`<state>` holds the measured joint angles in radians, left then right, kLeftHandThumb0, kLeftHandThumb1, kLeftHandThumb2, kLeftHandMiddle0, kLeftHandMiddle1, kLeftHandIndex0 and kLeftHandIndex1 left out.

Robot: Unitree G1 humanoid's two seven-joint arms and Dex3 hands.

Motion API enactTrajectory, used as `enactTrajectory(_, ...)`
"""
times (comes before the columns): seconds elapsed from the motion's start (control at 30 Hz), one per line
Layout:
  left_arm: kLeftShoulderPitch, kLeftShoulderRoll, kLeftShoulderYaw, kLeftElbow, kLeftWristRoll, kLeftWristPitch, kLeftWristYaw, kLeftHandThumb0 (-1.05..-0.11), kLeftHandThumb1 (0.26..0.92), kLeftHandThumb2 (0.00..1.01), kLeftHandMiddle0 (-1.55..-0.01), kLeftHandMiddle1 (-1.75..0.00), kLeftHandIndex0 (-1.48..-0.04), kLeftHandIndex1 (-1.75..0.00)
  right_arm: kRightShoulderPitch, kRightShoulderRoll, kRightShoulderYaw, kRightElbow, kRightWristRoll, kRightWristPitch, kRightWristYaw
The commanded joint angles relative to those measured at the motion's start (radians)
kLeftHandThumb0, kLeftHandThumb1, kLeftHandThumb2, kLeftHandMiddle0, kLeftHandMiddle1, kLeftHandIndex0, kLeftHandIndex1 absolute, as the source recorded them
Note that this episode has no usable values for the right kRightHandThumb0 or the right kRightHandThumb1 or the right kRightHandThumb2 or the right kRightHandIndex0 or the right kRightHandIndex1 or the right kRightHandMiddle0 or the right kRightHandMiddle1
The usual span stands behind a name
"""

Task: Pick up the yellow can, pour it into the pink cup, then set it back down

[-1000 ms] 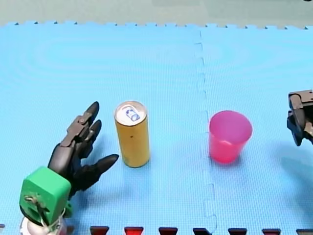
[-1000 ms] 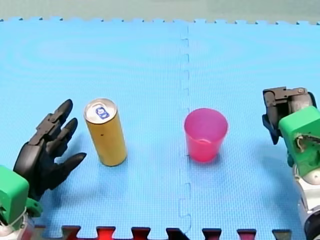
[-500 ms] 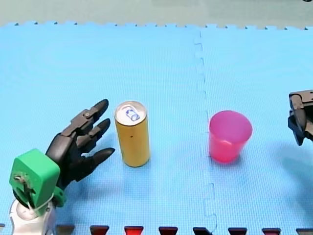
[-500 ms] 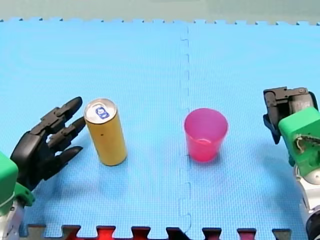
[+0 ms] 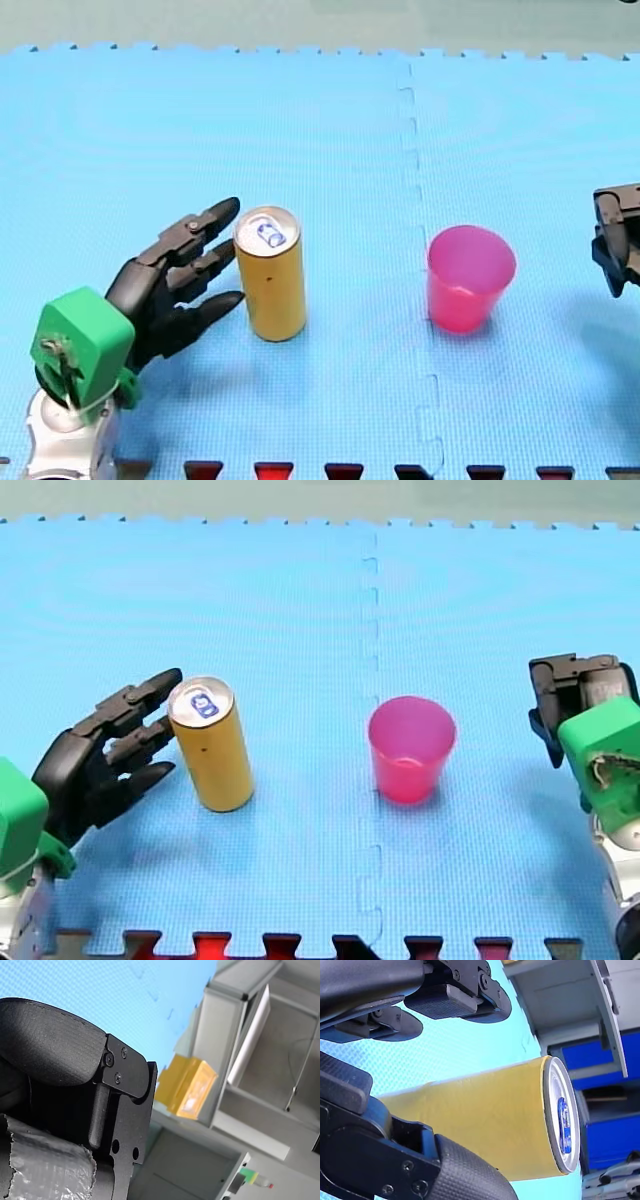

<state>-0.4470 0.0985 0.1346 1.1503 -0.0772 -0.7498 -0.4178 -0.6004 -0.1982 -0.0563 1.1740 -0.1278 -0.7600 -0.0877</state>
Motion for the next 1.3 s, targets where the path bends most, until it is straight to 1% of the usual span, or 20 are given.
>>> enactTrajectory(0.0, -0.010, 0.004, -0.003, 0.005, 0.006, -0.005, 0.006, -1.048, 0.861, 0.00, -0.48, -0.04, -0.40, -0.02, 0.003, -0.004, 0.000, -0.001, -0.001, -0.006, -0.003)
enactTrajectory(0.13, -0.024, -0.003, -0.007, 0.018, 0.014, 0.000, 0.016, -1.048, 0.838, 0.00, -0.49, -0.04, -0.41, -0.02, 0.006, -0.004, 0.001, -0.002, -0.001, -0.008, -0.005)
enactTrajectory(0.2, -0.029, -0.004, -0.006, 0.025, 0.012, -0.001, 0.008, -1.048, 0.805, 0.00, -0.50, -0.04, -0.41, -0.01, 0.007, -0.005, 0.001, -0.002, -0.001, -0.010, -0.006)
enactTrajectory(0.3, -0.031, -0.008, -0.005, 0.029, 0.009, -0.004, -0.009, -1.048, 0.783, 0.00, -0.50, -0.03, -0.41, -0.01, 0.011, -0.005, 0.002, -0.002, -0.003, -0.014, -0.009)
enactTrajectory(0.63, -0.035, -0.026, -0.008, 0.014, 0.003, 0.007, -0.034, -1.044, 0.731, 0.00, -0.50, -0.02, -0.41, 0.00, 0.013, -0.006, 0.001, 0.000, -0.001, -0.018, -0.008)
enactTrajectory(0.97, -0.034, -0.031, -0.025, -0.014, 0.010, 0.040, -0.039, -1.043, 0.731, 0.00, -0.50, -0.01, -0.41, 0.00, 0.020, -0.001, -0.003, -0.008, 0.007, -0.021, -0.005)
enactTrajectory(1.27, -0.028, -0.033, -0.035, -0.034, 0.008, 0.043, -0.048, -1.048, 0.743, 0.00, -0.49, 0.00, -0.40, 0.00, 0.030, 0.001, -0.006, -0.022, 0.012, -0.024, -0.001)
